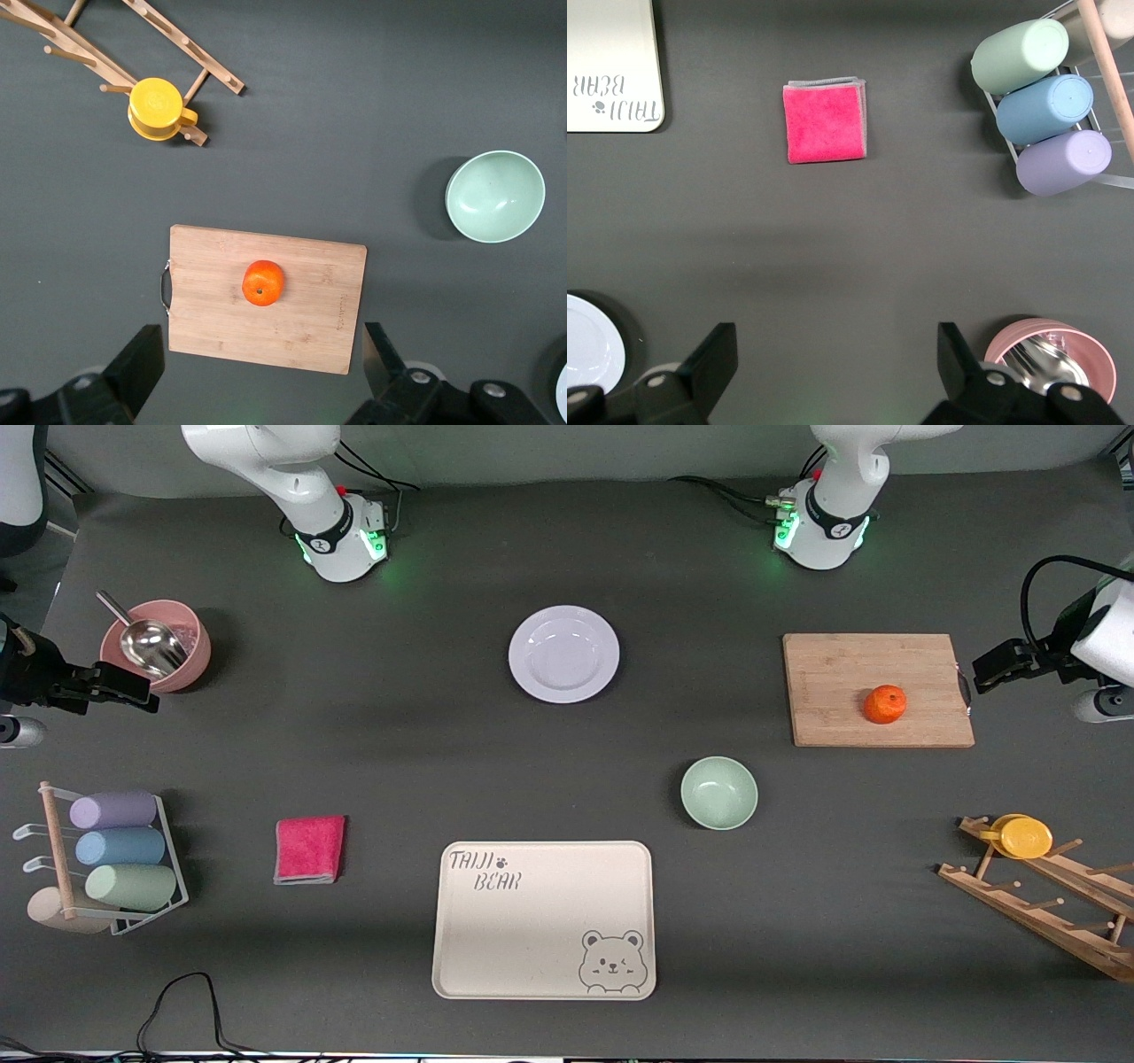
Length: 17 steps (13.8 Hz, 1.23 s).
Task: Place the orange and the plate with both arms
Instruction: 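Move the left gripper over the orange while the right gripper reaches out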
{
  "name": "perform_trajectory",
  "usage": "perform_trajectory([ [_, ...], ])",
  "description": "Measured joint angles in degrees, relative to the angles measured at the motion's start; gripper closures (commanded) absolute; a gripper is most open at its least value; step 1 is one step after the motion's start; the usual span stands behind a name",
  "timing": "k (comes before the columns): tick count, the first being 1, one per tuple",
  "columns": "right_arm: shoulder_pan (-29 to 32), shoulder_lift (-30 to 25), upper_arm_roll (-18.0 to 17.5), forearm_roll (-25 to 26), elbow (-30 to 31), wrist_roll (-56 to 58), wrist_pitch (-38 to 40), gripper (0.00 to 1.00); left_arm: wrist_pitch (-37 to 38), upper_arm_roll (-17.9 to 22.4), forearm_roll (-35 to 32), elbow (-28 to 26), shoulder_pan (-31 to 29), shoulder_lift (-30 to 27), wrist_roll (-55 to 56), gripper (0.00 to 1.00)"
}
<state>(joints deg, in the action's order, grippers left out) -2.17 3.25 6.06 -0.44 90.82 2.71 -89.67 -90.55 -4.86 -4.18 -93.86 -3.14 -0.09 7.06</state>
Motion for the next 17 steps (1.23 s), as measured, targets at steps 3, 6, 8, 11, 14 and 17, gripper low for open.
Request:
perform_trajectory([
  [3,0.0,0.0,0.0,0.0,0.0,0.0,0.0,0.00,1.1,0.3,0.0,0.0,0.0,0.0,0.0,0.00],
  [6,0.0,0.0,0.0,0.0,0.0,0.0,0.0,0.00,1.1,0.3,0.0,0.1,0.1,0.0,0.0,0.00],
  [8,0.0,0.0,0.0,0.0,0.0,0.0,0.0,0.00,1.1,0.2,0.0,0.5,0.4,0.0,0.0,0.00],
  [11,-0.3,-0.3,0.0,0.0,0.3,0.0,0.6,0.00,2.3,0.3,0.0,0.7,0.4,0.1,0.0,0.00],
  [14,-1.8,-4.5,-0.2,0.0,4.0,-1.2,0.8,0.00,4.5,0.9,0.0,0.6,0.2,0.2,0.0,0.00],
  [17,-4.8,-10.9,-0.4,0.0,9.5,-6.2,0.9,0.00,5.4,1.7,0.0,-2.6,-0.4,-2.2,0.0,0.00],
])
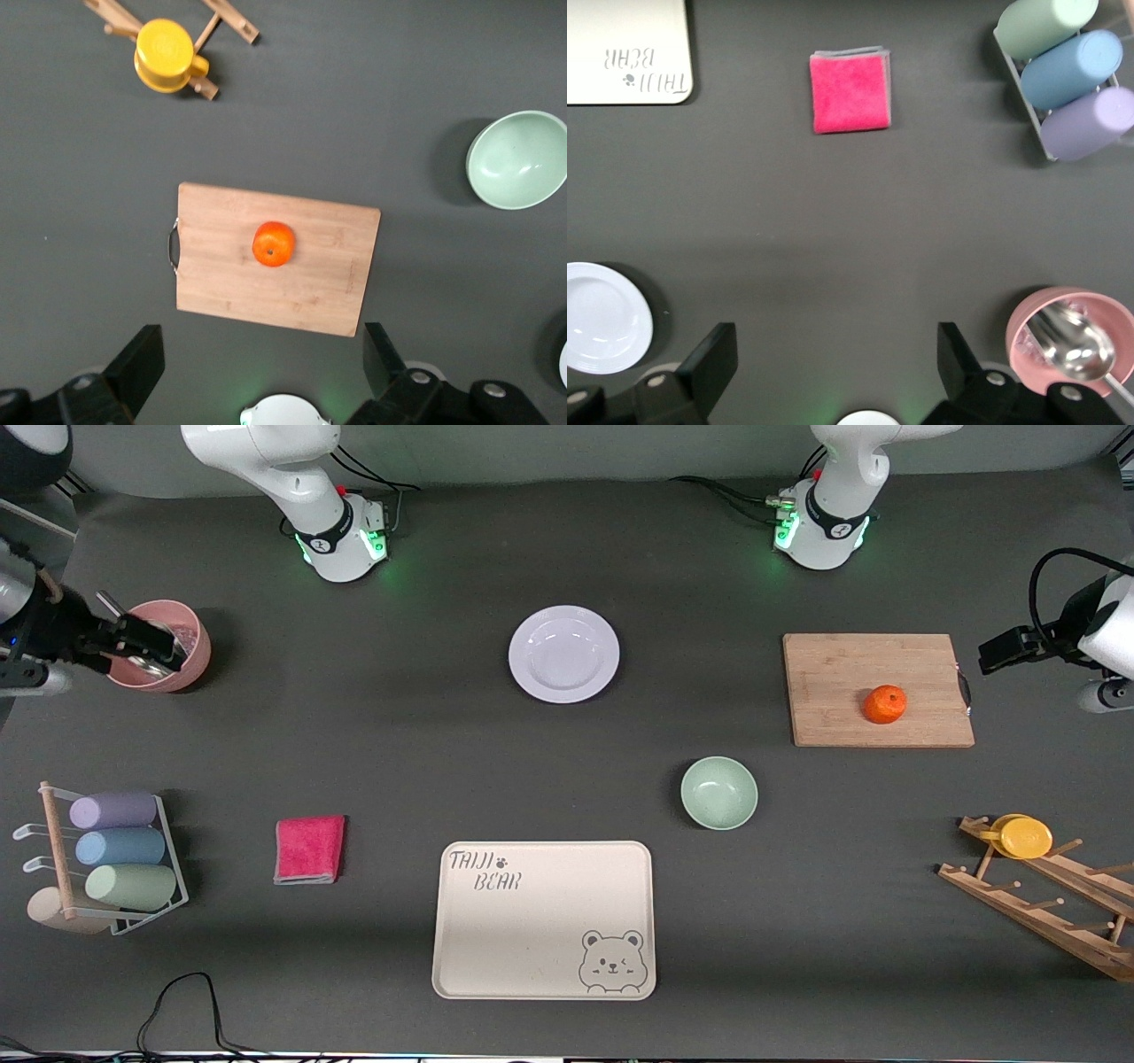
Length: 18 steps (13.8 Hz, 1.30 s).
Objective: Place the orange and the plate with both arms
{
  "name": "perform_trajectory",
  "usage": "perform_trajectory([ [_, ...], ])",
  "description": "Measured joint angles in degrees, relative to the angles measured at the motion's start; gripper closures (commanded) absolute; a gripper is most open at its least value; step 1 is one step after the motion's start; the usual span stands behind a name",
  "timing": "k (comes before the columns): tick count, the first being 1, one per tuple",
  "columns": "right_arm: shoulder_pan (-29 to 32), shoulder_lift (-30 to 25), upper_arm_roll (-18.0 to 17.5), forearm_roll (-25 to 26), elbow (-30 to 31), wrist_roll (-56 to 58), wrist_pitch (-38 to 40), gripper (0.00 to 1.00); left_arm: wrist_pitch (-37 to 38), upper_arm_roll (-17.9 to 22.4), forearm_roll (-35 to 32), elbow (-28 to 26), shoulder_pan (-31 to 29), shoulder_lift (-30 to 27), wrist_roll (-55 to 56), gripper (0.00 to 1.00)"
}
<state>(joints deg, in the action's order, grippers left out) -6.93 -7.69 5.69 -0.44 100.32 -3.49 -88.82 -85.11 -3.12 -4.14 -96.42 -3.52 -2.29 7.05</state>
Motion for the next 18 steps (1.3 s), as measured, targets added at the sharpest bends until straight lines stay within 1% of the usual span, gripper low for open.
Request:
perform_trajectory([
  [1,-1.4,-2.2,-0.1,0.0,2.0,-2.2,-0.2,0.00,0.1,0.7,0.0,-2.9,-0.1,-2.6,0.0,0.00],
  [6,-8.6,-12.3,-0.4,0.0,14.7,-12.2,-5.1,0.00,-0.8,3.5,0.0,-21.0,-0.1,-20.7,-0.1,0.00],
  [8,-11.2,-15.6,-0.5,0.0,19.0,-15.2,-6.7,0.00,-4.3,3.7,0.0,-27.5,-0.1,-24.7,-0.1,0.00],
  [11,-13.4,-17.3,-0.5,0.0,21.2,-16.5,-6.9,0.00,-13.6,3.9,0.0,-36.9,-0.1,-25.8,-0.1,0.00],
  [13,-13.4,-17.3,0.0,-0.5,21.7,-16.4,-6.9,0.00,-23.3,4.2,0.0,-45.1,-0.1,-25.4,-0.8,0.00],
  [14,-13.4,-17.3,0.6,-1.9,22.2,-15.8,-6.9,0.00,-29.4,4.6,0.0,-49.7,-0.1,-25.1,-1.4,0.00],
  [15,-13.4,-17.2,1.7,-4.5,22.9,-14.0,-7.0,0.00,-36.0,5.1,0.1,-54.4,-0.1,-24.6,-1.7,0.00],
  [16,-13.4,-17.0,4.2,-8.1,24.6,-10.1,-7.3,0.00,-43.4,5.5,0.1,-59.3,-0.1,-23.0,-2.0,0.00],
  [17,-13.4,-16.8,6.5,-10.6,26.3,-6.9,-8.2,0.00,-47.6,5.7,0.1,-61.5,-0.1,-20.9,-2.1,0.00],
  [18,-13.4,-16.5,8.9,-13.5,28.5,-3.5,-9.5,0.00,-51.3,5.7,0.1,-62.5,-0.1,-18.2,-2.1,0.00],
])
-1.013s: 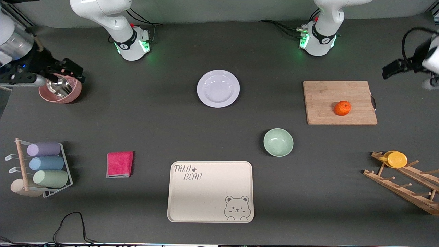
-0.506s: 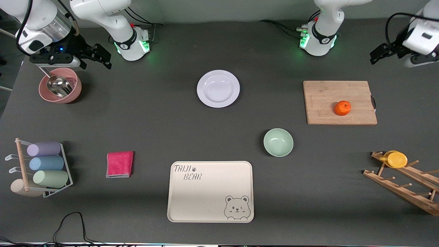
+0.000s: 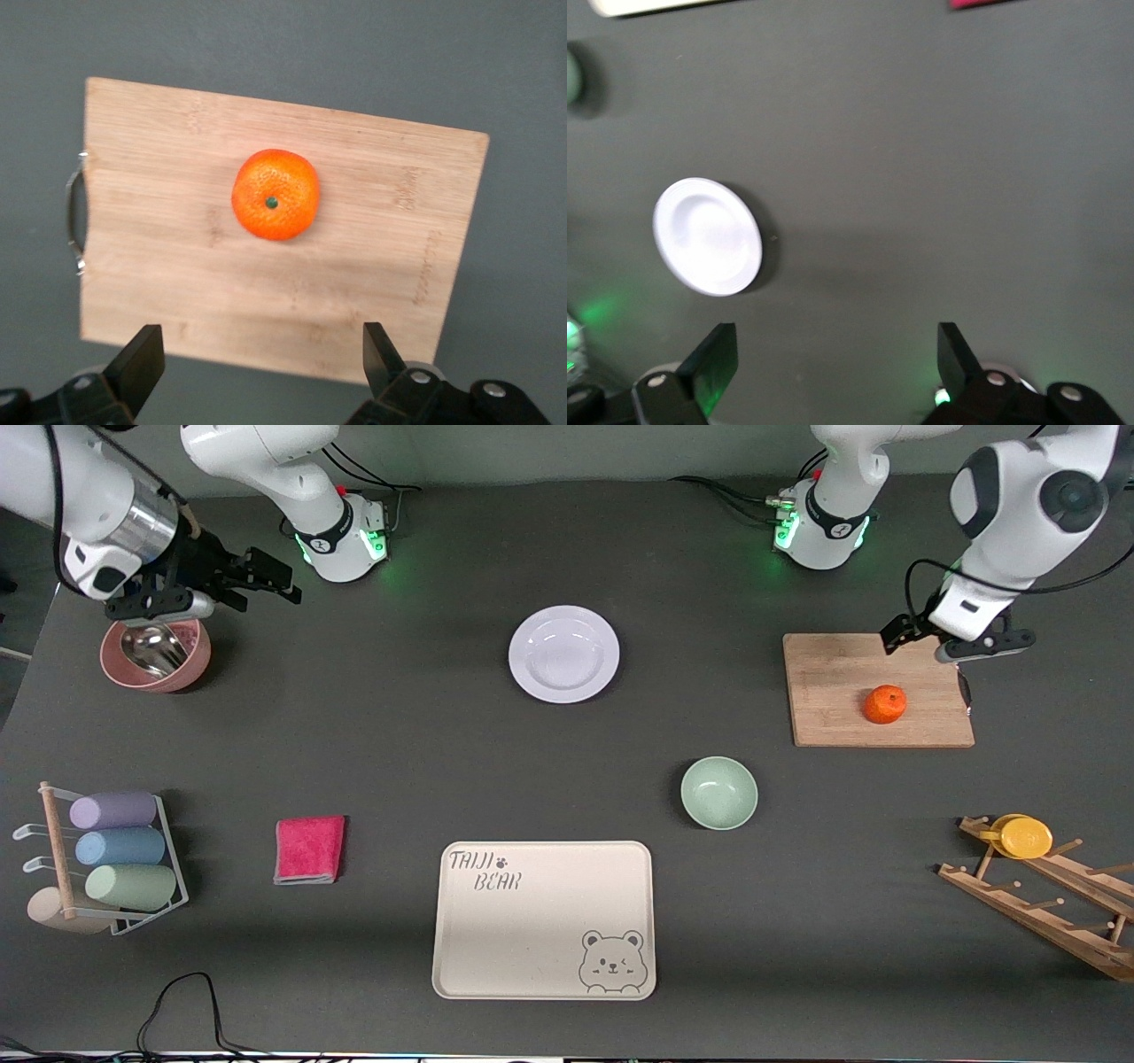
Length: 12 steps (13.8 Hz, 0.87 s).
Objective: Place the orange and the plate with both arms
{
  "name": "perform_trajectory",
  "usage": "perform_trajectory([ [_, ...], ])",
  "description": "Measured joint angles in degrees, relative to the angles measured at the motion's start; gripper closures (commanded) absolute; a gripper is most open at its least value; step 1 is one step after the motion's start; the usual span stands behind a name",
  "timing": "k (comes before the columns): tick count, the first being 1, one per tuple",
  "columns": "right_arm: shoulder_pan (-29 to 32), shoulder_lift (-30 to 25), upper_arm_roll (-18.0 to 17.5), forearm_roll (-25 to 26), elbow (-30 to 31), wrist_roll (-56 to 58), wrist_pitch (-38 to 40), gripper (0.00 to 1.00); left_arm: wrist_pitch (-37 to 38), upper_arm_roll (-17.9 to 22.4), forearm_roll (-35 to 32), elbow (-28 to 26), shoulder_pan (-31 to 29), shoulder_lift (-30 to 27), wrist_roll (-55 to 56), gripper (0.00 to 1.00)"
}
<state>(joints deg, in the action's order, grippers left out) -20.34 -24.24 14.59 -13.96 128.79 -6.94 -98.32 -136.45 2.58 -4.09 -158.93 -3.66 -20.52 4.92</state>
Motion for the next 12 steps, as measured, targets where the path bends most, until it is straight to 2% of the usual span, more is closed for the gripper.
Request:
perform_trajectory([
  [3,0.0,1.2,5.3,-10.7,9.8,11.9,-6.3,0.00,-9.7,0.0,0.0,0.2,0.0,9.7,-0.1,0.00],
  [7,-0.2,3.9,5.7,-27.6,21.8,27.0,-14.9,0.00,-19.3,0.0,0.0,0.8,-0.5,19.1,-1.3,0.00],
  [10,-0.1,10.6,5.7,-43.1,26.8,46.1,-16.1,0.00,-22.4,0.0,0.0,1.9,-1.0,23.0,-2.1,0.00],
  [12,-0.1,16.3,5.8,-50.7,28.8,57.0,-16.3,0.00,-22.5,0.0,0.0,2.8,-1.0,24.0,-2.7,0.00],
])
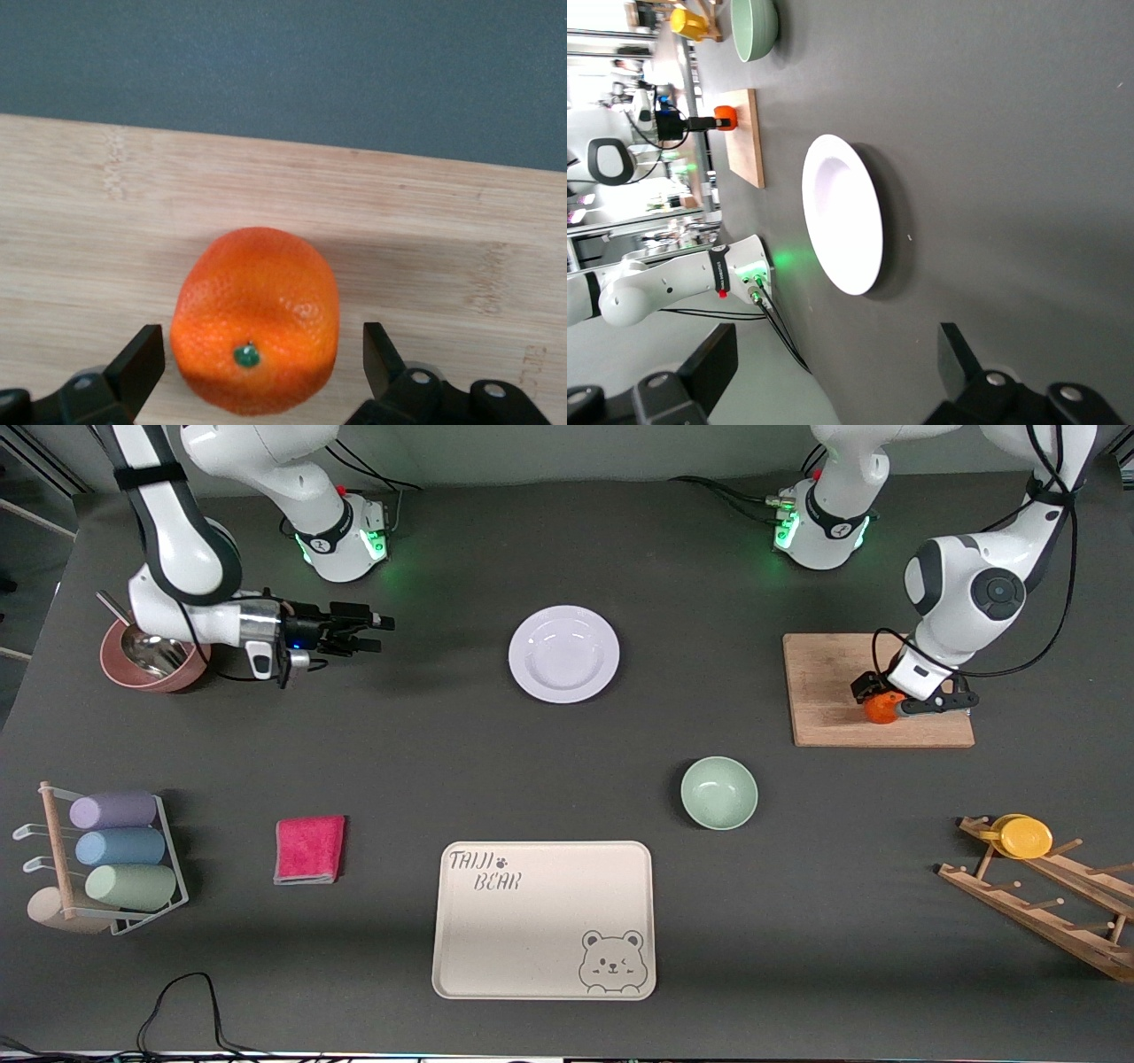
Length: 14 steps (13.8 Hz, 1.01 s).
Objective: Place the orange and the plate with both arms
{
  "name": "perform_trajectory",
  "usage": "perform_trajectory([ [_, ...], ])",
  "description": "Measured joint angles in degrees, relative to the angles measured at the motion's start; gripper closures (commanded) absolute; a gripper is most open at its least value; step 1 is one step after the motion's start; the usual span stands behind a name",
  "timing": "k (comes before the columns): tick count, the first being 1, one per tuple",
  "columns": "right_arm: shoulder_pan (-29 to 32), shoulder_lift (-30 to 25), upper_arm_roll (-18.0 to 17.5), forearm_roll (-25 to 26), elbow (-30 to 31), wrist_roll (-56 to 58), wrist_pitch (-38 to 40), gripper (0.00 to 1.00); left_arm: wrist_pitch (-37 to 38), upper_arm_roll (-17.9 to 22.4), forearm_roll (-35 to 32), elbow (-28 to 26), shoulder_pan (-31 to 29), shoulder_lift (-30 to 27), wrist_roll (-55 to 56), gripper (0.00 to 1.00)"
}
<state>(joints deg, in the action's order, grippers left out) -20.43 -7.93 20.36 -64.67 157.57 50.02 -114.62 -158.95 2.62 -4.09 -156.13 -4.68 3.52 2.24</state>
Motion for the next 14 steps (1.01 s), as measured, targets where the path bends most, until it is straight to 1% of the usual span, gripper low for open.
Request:
perform_trajectory([
  [1,0.0,3.0,0.0,-3.0,0.4,4.6,0.1,0.00,0.0,0.0,0.0,0.3,0.0,0.1,-0.1,0.00],
  [2,0.0,5.7,0.0,-5.5,0.6,8.1,0.9,0.00,0.0,0.0,0.0,0.6,0.0,0.2,-0.2,0.27],
  [3,0.0,8.2,0.0,-7.9,0.6,11.4,2.6,0.00,0.0,0.0,0.0,0.8,0.0,0.2,-0.2,0.99],
  [7,0.0,19.0,0.0,-16.1,0.6,25.0,8.3,0.00,0.0,0.0,0.0,1.5,-0.1,0.4,-2.2,1.00],
  [9,0.0,23.7,0.0,-19.0,0.4,29.1,10.0,0.00,0.0,0.0,0.0,1.7,-0.1,0.5,-2.4,1.00],
  [12,0.0,27.2,-0.1,-21.8,0.0,30.2,10.7,0.00,0.2,0.0,0.0,3.8,-0.2,0.7,-2.4,1.00],
  [13,0.0,27.7,-0.2,-22.4,-0.2,30.2,11.0,0.00,1.7,0.0,0.0,5.3,-0.3,0.6,-2.4,1.00],
  [14,0.0,28.1,-0.4,-22.8,-0.4,30.2,11.1,0.00,5.4,0.0,0.0,7.8,-0.3,0.4,-2.4,1.00],
])
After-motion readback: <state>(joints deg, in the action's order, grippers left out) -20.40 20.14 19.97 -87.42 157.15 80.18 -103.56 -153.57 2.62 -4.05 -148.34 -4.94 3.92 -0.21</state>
